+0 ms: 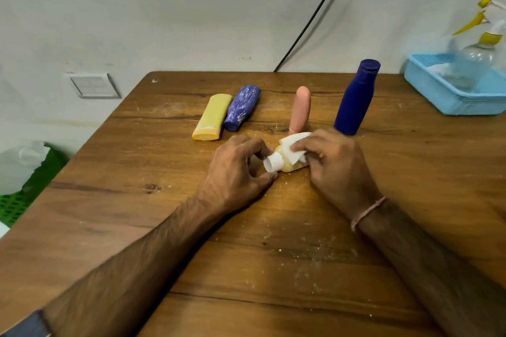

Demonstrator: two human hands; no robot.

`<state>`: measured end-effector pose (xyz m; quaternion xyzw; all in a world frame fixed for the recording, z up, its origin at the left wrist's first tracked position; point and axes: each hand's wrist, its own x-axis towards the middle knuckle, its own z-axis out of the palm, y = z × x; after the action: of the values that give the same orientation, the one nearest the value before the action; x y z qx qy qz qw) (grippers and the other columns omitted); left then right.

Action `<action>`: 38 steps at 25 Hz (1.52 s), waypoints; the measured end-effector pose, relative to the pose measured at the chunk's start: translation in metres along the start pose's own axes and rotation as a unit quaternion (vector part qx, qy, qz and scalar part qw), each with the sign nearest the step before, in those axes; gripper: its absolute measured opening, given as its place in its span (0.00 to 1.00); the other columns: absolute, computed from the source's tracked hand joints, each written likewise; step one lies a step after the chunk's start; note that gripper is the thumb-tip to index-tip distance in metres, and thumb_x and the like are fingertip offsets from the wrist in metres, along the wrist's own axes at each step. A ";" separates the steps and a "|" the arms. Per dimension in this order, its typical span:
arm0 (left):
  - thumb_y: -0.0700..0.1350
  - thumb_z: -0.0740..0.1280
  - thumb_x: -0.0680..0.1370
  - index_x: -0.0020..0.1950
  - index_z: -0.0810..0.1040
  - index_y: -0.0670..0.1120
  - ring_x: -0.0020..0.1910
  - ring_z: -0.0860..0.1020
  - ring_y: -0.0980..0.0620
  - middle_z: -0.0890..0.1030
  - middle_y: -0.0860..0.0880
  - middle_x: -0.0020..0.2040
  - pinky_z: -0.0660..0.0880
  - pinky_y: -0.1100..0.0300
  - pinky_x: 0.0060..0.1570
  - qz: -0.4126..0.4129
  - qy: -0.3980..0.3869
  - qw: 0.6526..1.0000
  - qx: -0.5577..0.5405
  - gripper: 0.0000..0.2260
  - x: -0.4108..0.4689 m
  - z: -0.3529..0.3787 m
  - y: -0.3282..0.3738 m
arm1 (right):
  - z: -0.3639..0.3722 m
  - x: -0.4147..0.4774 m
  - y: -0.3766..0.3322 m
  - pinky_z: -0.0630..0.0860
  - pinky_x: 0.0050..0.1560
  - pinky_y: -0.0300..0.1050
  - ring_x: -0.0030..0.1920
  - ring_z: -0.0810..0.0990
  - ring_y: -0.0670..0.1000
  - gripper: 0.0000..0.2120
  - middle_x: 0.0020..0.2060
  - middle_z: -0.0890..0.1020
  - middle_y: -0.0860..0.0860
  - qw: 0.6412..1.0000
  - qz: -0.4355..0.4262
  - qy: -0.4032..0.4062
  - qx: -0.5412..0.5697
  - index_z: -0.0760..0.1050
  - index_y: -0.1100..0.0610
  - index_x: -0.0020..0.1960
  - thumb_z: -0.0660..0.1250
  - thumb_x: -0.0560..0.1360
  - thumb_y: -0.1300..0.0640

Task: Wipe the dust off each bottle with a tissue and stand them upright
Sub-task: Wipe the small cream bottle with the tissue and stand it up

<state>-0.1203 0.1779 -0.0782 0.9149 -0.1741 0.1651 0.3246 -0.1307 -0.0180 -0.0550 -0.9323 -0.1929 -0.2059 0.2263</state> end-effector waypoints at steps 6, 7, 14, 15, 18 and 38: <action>0.49 0.80 0.68 0.50 0.82 0.49 0.42 0.70 0.58 0.79 0.54 0.48 0.64 0.68 0.39 0.018 0.005 1.000 0.010 0.14 0.000 0.000 0.001 | 0.000 0.011 0.014 0.72 0.65 0.45 0.57 0.78 0.50 0.14 0.53 0.83 0.51 0.998 0.053 0.044 -0.011 0.82 0.56 0.53 0.66 0.74 0.70; 0.49 0.80 0.68 0.49 0.82 0.49 0.41 0.69 0.59 0.79 0.54 0.48 0.63 0.70 0.40 0.019 0.003 1.000 0.013 0.13 0.000 0.000 0.001 | 0.000 0.009 0.015 0.73 0.65 0.47 0.57 0.78 0.50 0.13 0.52 0.83 0.51 0.997 0.055 0.049 -0.017 0.82 0.56 0.52 0.66 0.74 0.70; 0.47 0.81 0.67 0.47 0.83 0.48 0.39 0.70 0.67 0.76 0.58 0.43 0.63 0.76 0.38 0.002 0.014 1.000 -0.006 0.12 -0.002 0.000 0.002 | 0.008 0.006 0.000 0.73 0.62 0.35 0.56 0.78 0.47 0.12 0.52 0.82 0.52 0.992 -0.111 -0.004 0.053 0.82 0.58 0.55 0.67 0.74 0.66; 0.47 0.81 0.67 0.48 0.83 0.48 0.39 0.70 0.67 0.78 0.57 0.44 0.63 0.75 0.38 -0.001 0.008 1.000 -0.005 0.13 -0.002 0.000 0.002 | 0.005 0.008 0.006 0.72 0.62 0.33 0.57 0.79 0.47 0.13 0.54 0.83 0.52 0.996 -0.074 0.011 0.050 0.82 0.57 0.56 0.67 0.74 0.66; 0.48 0.81 0.68 0.50 0.83 0.48 0.39 0.70 0.68 0.80 0.57 0.48 0.63 0.75 0.37 -0.008 -0.004 1.000 -0.003 0.14 0.000 -0.001 0.002 | 0.002 0.009 0.018 0.69 0.64 0.31 0.58 0.77 0.45 0.16 0.57 0.81 0.50 0.998 0.045 0.041 0.026 0.79 0.54 0.61 0.67 0.75 0.66; 0.55 0.79 0.68 0.42 0.82 0.50 0.33 0.78 0.60 0.82 0.54 0.35 0.71 0.70 0.29 -0.097 -0.030 0.993 -0.059 0.12 -0.001 -0.004 0.008 | 0.016 -0.001 -0.008 0.72 0.62 0.39 0.56 0.77 0.48 0.12 0.51 0.81 0.51 0.994 -0.091 -0.007 0.067 0.82 0.57 0.54 0.67 0.74 0.67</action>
<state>-0.1256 0.1749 -0.0715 0.9113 -0.1031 0.0947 0.3871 -0.1305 -0.0035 -0.0655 -0.8951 -0.2918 -0.2059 0.2671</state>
